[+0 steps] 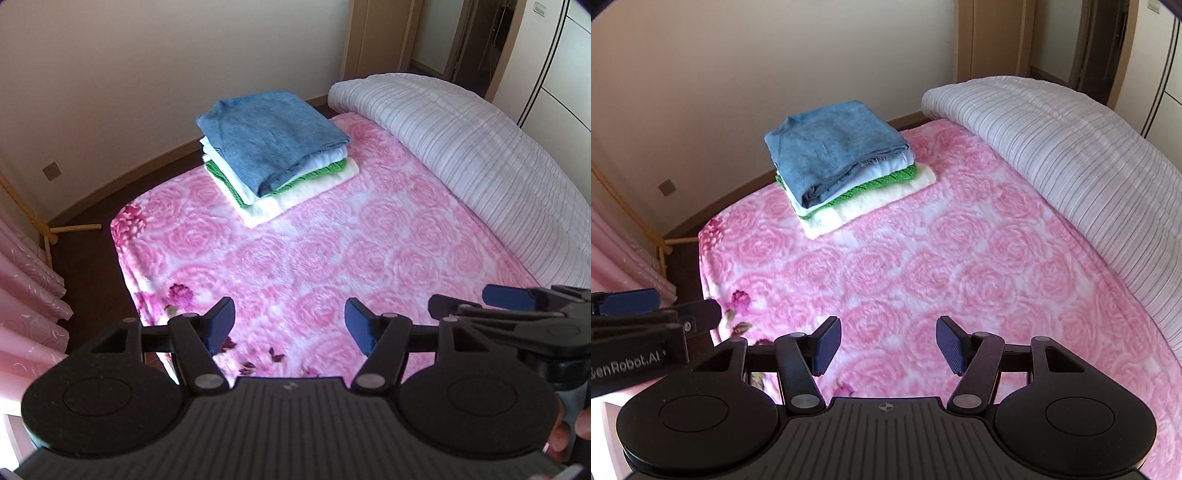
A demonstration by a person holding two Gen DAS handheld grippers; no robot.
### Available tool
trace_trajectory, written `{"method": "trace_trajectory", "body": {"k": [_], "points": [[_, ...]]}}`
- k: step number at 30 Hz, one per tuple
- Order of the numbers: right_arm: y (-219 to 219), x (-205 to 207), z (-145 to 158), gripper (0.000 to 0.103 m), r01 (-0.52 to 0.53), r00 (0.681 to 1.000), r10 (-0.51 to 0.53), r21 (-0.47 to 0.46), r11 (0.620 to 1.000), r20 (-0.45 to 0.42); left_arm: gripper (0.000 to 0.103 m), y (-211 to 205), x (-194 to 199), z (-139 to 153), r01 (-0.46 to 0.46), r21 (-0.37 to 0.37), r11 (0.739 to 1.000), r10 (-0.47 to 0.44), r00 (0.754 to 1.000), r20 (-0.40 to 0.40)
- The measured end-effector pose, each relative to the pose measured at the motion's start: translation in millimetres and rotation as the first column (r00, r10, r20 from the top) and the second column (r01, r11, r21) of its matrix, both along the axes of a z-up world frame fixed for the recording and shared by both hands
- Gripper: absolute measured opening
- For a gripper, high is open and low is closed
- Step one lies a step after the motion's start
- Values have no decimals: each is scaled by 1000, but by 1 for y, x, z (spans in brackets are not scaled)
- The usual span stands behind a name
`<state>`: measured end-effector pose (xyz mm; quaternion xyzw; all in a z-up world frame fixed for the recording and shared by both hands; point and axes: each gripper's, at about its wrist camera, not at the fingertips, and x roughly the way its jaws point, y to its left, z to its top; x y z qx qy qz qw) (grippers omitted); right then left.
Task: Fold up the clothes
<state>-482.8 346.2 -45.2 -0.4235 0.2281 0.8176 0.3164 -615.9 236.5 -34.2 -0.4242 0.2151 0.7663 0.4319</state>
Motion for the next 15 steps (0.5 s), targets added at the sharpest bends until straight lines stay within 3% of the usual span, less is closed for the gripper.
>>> {"method": "trace_trajectory", "body": {"k": [15], "points": [[35, 16, -13, 61, -39, 999, 40, -41, 998, 27, 62, 24, 22, -10, -39, -34, 999, 38, 999, -5]]}}
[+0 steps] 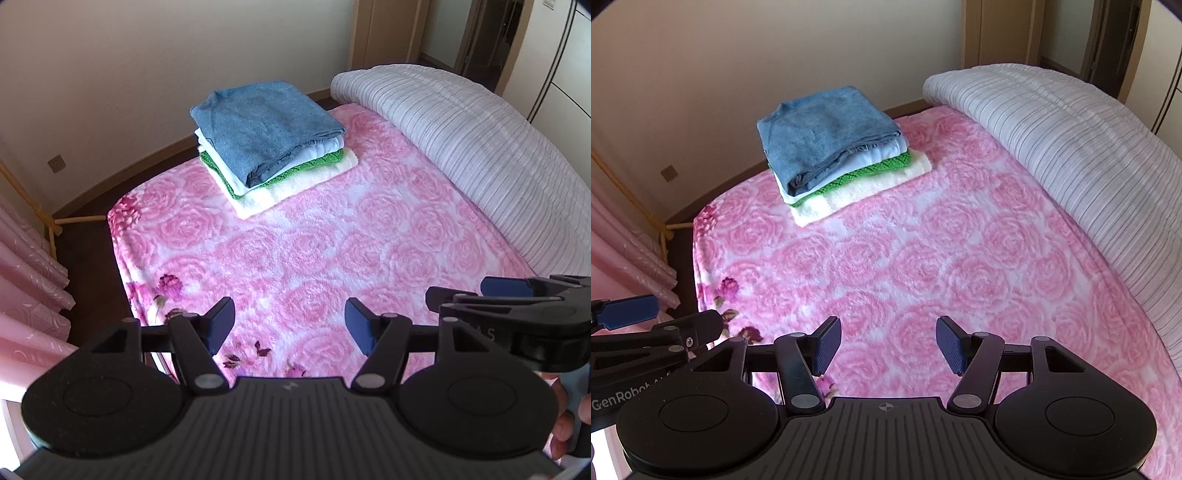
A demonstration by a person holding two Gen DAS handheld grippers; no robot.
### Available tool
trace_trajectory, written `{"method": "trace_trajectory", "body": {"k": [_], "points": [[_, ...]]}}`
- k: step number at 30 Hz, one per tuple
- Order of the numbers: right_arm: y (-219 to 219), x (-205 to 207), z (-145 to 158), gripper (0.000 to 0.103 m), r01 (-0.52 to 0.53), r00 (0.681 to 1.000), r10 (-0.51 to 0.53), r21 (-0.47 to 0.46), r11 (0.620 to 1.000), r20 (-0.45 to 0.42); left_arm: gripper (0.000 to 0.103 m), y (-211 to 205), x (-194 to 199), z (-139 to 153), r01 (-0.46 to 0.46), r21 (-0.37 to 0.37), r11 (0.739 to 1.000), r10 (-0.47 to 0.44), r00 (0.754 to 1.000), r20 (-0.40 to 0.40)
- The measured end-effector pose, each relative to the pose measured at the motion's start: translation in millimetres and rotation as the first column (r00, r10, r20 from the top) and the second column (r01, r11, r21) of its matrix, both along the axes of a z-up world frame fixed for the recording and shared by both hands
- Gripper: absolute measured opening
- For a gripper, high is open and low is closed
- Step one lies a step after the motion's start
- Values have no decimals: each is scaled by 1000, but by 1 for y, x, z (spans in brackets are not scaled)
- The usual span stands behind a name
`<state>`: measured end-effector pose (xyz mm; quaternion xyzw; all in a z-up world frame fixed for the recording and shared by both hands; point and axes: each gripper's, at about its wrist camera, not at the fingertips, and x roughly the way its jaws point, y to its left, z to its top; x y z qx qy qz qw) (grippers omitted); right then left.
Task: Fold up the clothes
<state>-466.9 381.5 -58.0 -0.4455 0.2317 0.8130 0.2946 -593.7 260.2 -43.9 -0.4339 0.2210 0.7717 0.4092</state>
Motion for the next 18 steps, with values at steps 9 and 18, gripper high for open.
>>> {"method": "trace_trajectory", "body": {"k": [9, 18], "points": [[12, -5, -10, 61, -11, 1000, 11, -22, 1000, 7, 62, 14, -7, -9, -9, -16, 1000, 9, 1000, 15], [21, -20, -20, 61, -19, 999, 20, -36, 999, 32, 62, 24, -23, -21, -14, -38, 999, 16, 999, 43]]}}
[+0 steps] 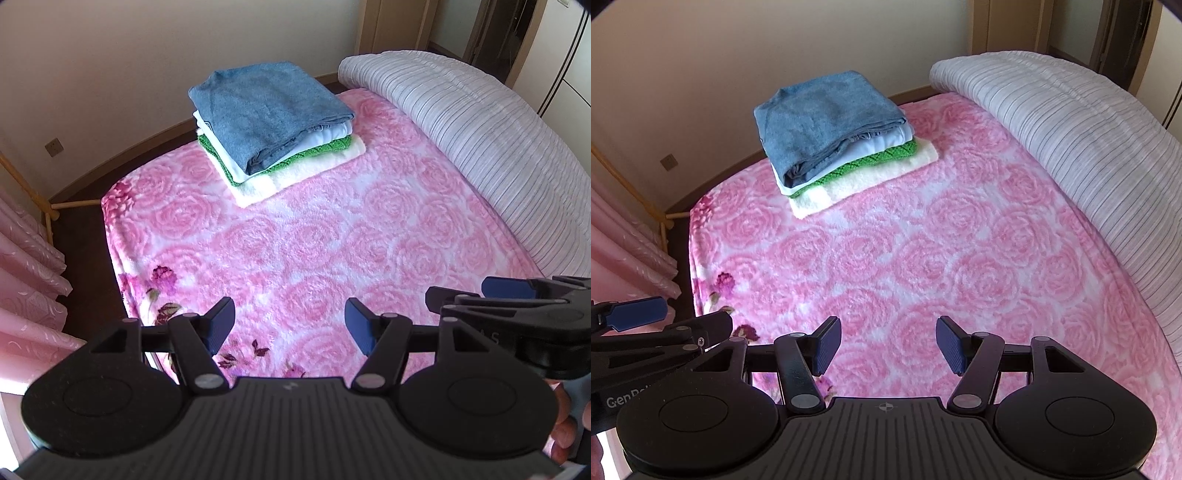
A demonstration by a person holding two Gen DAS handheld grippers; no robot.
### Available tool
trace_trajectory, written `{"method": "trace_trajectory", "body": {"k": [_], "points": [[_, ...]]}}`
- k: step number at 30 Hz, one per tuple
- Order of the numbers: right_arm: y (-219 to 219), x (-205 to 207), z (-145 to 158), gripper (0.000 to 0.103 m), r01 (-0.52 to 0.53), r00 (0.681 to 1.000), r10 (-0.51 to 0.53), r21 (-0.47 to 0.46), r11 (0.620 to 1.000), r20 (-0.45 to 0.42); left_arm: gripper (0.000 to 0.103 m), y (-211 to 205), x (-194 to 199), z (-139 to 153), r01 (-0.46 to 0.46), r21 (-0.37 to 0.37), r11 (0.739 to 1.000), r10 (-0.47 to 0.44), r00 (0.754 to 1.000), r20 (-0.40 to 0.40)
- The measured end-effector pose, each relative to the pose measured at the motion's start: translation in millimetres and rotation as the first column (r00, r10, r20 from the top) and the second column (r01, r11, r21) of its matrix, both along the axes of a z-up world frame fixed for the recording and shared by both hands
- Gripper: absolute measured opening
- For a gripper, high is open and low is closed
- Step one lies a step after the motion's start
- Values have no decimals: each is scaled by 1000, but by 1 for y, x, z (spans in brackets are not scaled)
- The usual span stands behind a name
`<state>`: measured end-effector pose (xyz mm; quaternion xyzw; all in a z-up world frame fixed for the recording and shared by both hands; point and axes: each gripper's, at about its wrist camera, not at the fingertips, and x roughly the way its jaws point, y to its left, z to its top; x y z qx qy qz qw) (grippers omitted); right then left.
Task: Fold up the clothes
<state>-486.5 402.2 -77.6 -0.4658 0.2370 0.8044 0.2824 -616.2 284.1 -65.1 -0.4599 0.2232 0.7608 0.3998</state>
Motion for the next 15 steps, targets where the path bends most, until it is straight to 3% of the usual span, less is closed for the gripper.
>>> {"method": "trace_trajectory", "body": {"k": [15], "points": [[21, -20, -13, 61, 8, 1000, -8, -22, 1000, 28, 62, 24, -21, -13, 9, -20, 1000, -9, 1000, 18]]}}
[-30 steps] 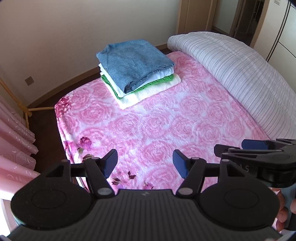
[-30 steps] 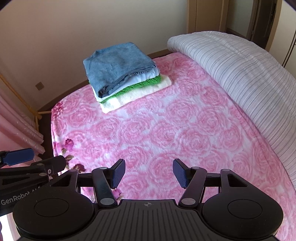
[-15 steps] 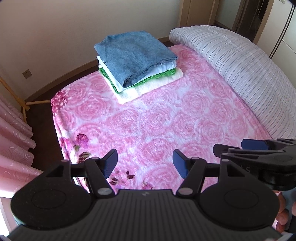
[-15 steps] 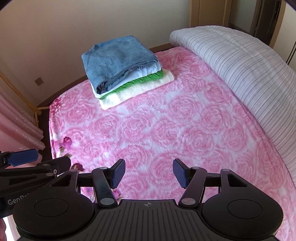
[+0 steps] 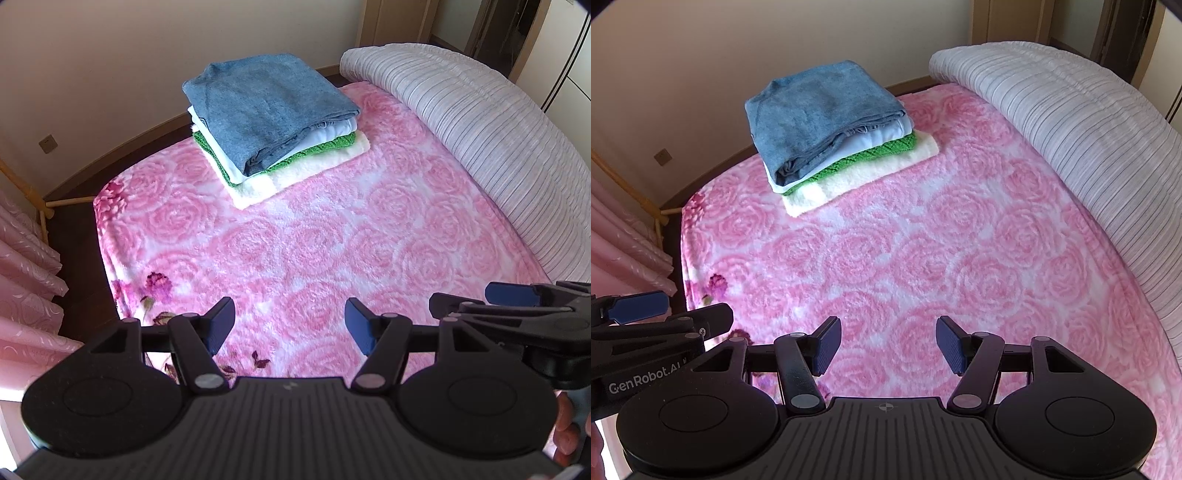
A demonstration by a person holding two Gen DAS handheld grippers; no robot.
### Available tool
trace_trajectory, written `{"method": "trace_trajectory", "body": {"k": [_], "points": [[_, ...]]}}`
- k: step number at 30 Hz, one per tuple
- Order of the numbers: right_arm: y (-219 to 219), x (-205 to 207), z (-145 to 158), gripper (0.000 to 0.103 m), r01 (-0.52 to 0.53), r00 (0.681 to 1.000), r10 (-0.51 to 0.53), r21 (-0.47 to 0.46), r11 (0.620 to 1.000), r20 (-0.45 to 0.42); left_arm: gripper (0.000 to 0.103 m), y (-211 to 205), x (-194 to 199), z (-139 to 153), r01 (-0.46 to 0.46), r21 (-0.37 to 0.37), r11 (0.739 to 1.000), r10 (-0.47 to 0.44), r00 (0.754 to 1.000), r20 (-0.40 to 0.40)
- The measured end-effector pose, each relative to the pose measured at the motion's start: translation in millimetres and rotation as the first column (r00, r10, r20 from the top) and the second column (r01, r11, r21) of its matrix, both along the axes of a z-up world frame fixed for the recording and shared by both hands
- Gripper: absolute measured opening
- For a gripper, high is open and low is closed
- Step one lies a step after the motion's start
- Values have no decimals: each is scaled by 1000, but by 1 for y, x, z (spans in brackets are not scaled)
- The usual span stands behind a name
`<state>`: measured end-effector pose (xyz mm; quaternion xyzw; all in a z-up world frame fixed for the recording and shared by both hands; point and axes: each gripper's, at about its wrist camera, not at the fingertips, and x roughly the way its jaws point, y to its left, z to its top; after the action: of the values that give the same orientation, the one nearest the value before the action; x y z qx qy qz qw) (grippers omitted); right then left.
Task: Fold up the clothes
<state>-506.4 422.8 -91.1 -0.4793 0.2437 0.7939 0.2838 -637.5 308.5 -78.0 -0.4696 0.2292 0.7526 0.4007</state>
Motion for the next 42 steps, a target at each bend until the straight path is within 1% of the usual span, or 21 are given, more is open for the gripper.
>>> {"method": "trace_trajectory", "body": {"k": [14, 35, 38, 42], "points": [[26, -15, -12, 61, 22, 1000, -22, -25, 999, 1, 62, 27, -14, -12, 23, -15, 1000, -23, 1000, -6], [44, -49, -28, 61, 12, 1000, -11, -50, 999, 9, 62, 44, -51, -35, -15, -36, 999, 15, 1000, 24], [45, -53, -29, 61, 14, 1000, -14, -50, 999, 10, 62, 46, -55, -35, -24, -33, 999, 25, 1000, 16], [47, -57, -28, 61, 19, 1000, -19, -50, 999, 9, 62, 45, -61, -31, -39, -23, 999, 38, 999, -21]]}}
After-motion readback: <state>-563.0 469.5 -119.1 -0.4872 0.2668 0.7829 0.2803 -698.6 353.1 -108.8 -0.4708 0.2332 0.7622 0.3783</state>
